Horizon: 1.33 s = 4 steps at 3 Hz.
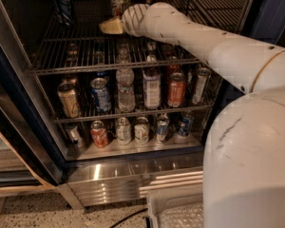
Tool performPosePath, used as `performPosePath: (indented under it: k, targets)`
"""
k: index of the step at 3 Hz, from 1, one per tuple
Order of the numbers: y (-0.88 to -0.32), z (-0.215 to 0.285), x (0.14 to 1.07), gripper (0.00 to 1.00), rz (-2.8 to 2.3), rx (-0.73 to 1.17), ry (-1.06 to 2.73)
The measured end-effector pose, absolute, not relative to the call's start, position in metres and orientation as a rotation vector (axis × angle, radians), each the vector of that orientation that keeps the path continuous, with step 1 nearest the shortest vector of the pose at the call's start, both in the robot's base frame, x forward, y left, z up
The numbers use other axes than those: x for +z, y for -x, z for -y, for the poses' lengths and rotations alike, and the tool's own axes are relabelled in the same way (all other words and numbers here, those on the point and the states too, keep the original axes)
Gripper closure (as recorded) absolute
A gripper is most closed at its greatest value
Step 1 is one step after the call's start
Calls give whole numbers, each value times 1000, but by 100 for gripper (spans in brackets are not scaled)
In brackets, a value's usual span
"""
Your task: Pick 7up can from top shelf of fridge
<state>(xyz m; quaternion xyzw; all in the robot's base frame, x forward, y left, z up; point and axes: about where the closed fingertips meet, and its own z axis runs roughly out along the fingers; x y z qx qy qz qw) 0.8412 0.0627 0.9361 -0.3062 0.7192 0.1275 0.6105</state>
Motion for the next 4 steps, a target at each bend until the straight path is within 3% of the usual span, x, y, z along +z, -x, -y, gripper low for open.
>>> performPosePath:
  k: [3,4]
  targets:
    - [-841,-63,936,89,-1660,294,706]
    - [-841,-63,936,100,-1660,294,706]
